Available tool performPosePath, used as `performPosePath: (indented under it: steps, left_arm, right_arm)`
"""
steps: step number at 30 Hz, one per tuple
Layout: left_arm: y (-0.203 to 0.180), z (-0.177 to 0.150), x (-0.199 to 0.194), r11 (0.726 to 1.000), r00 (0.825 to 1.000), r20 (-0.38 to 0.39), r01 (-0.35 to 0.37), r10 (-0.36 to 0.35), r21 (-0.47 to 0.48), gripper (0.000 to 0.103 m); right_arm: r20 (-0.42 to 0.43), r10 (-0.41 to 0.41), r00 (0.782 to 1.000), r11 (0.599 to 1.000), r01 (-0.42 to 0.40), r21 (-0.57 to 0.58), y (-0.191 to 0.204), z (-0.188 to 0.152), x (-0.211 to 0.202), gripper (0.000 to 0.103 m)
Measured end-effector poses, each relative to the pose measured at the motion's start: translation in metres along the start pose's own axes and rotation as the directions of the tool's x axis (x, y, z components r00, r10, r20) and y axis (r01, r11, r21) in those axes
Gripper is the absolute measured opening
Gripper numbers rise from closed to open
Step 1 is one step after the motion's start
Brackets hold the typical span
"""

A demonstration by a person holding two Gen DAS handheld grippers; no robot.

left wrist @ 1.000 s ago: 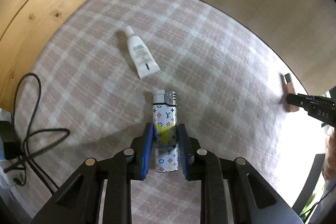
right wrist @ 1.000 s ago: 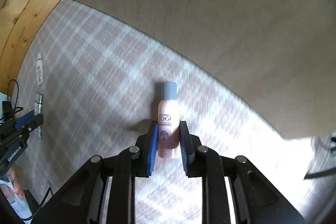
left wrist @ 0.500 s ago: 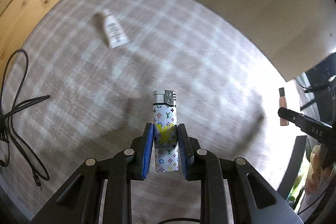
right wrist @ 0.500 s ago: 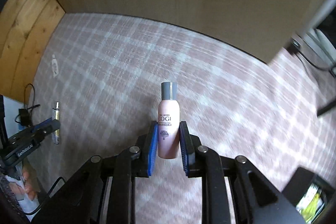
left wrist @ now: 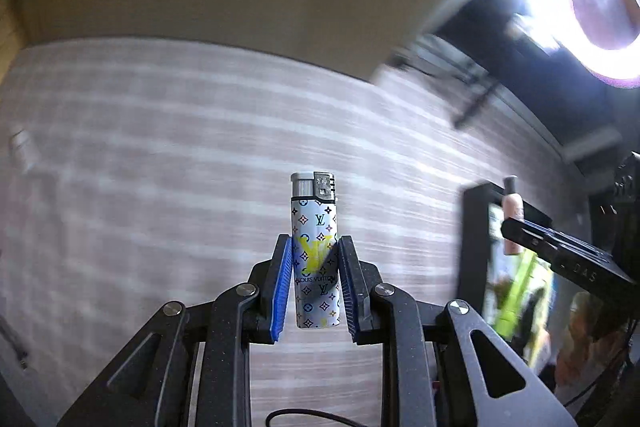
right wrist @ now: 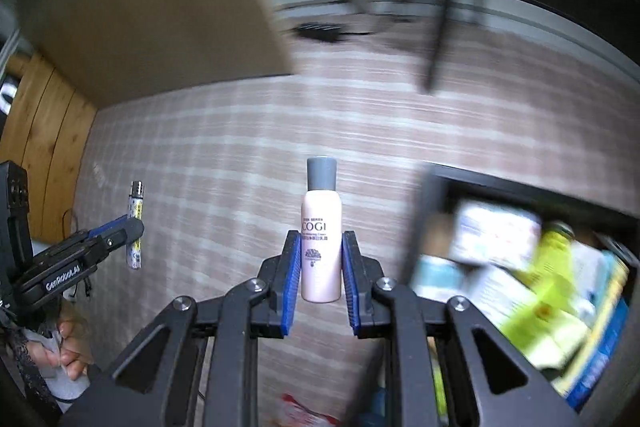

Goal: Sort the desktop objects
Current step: 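Carry lighter and pink bottle over the bin and open both grippers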

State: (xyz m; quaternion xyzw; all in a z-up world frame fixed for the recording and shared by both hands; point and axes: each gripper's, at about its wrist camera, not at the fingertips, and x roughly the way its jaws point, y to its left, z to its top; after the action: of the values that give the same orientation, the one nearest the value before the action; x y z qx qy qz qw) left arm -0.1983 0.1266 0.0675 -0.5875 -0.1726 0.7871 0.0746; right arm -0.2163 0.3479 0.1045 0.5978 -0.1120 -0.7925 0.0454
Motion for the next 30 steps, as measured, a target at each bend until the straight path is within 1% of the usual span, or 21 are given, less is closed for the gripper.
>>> performPosePath:
  steps: [1, 2, 4, 5, 7, 8, 10, 12, 18, 22, 25, 26, 27, 28, 29, 30]
  left_arm:
    - [-0.019, 0.001, 0.007, 0.999, 1.000, -0.010, 0.015, -0.014, 0.032, 0.021]
    - [-0.035, -0.002, -0.002, 0.998, 1.000, -0.014, 0.027, -0.026, 0.059, 0.021]
    - [-0.066, -0.009, 0.007, 0.994, 0.998, -0.028, 0.057, -0.055, 0.095, 0.021]
    - [-0.096, -0.012, 0.025, 0.991, 0.997, -0.040, 0.076, -0.071, 0.111, 0.021]
    - [-0.125, -0.014, 0.032, 0.982, 0.993, -0.066, 0.106, -0.097, 0.156, 0.021]
    - [-0.127, -0.012, 0.019, 0.978, 0.992, -0.076, 0.113, -0.100, 0.177, 0.021]
    - [-0.154, -0.012, 0.034, 0.968, 0.989, -0.095, 0.131, -0.113, 0.214, 0.021]
    - [-0.168, -0.019, 0.027, 0.960, 0.987, -0.110, 0.142, -0.118, 0.243, 0.021]
    - [-0.206, -0.023, 0.037, 0.944, 0.983, -0.133, 0.158, -0.124, 0.289, 0.021]
    - [-0.225, -0.026, 0.040, 0.932, 0.983, -0.133, 0.162, -0.125, 0.324, 0.021]
    - [-0.236, -0.026, 0.042, 0.923, 0.979, -0.141, 0.188, -0.148, 0.337, 0.022]
    - [-0.240, -0.027, 0.044, 0.917, 0.974, -0.159, 0.207, -0.160, 0.342, 0.026]
    - [-0.241, -0.026, 0.044, 0.915, 0.973, -0.166, 0.209, -0.160, 0.345, 0.039]
    - [-0.242, -0.027, 0.043, 0.914, 0.976, -0.153, 0.199, -0.153, 0.354, 0.043]
    - [-0.240, -0.027, 0.040, 0.912, 0.981, -0.131, 0.184, -0.145, 0.367, 0.043]
    - [-0.241, -0.028, 0.038, 0.907, 0.984, -0.119, 0.167, -0.130, 0.386, 0.043]
  right_arm:
    - [0.012, -0.016, 1.000, 0.999, 0.015, 0.030, -0.017, -0.004, -0.008, 0.020]
    - [0.019, -0.025, 1.000, 0.998, 0.024, 0.052, -0.034, -0.006, -0.016, 0.020]
    - [0.034, -0.048, 0.998, 0.994, 0.044, 0.100, -0.071, -0.013, -0.036, 0.020]
    - [0.040, -0.060, 0.997, 0.991, 0.055, 0.123, -0.085, -0.017, -0.042, 0.020]
    - [0.045, -0.080, 0.996, 0.985, 0.072, 0.159, -0.114, -0.019, -0.052, 0.020]
    - [0.045, -0.091, 0.995, 0.982, 0.082, 0.172, -0.122, -0.022, -0.056, 0.020]
    - [0.046, -0.120, 0.992, 0.974, 0.108, 0.200, -0.140, -0.027, -0.061, 0.020]
    - [0.042, -0.137, 0.990, 0.967, 0.124, 0.220, -0.154, -0.032, -0.067, 0.020]
    - [0.041, -0.169, 0.985, 0.949, 0.151, 0.277, -0.187, -0.045, -0.080, 0.020]
    - [0.036, -0.172, 0.984, 0.944, 0.155, 0.291, -0.198, -0.047, -0.077, 0.020]
    - [0.034, -0.177, 0.984, 0.943, 0.159, 0.292, -0.201, -0.048, -0.077, 0.020]
    - [0.039, -0.163, 0.986, 0.945, 0.145, 0.292, -0.202, -0.047, -0.078, 0.020]
    - [0.042, -0.142, 0.989, 0.947, 0.124, 0.295, -0.202, -0.047, -0.079, 0.021]
    - [0.034, -0.122, 0.992, 0.946, 0.106, 0.308, -0.203, -0.047, -0.079, 0.029]
    - [0.037, -0.120, 0.992, 0.941, 0.102, 0.323, -0.204, -0.048, -0.081, 0.037]
    - [0.047, -0.127, 0.991, 0.940, 0.105, 0.325, -0.204, -0.047, -0.082, 0.039]
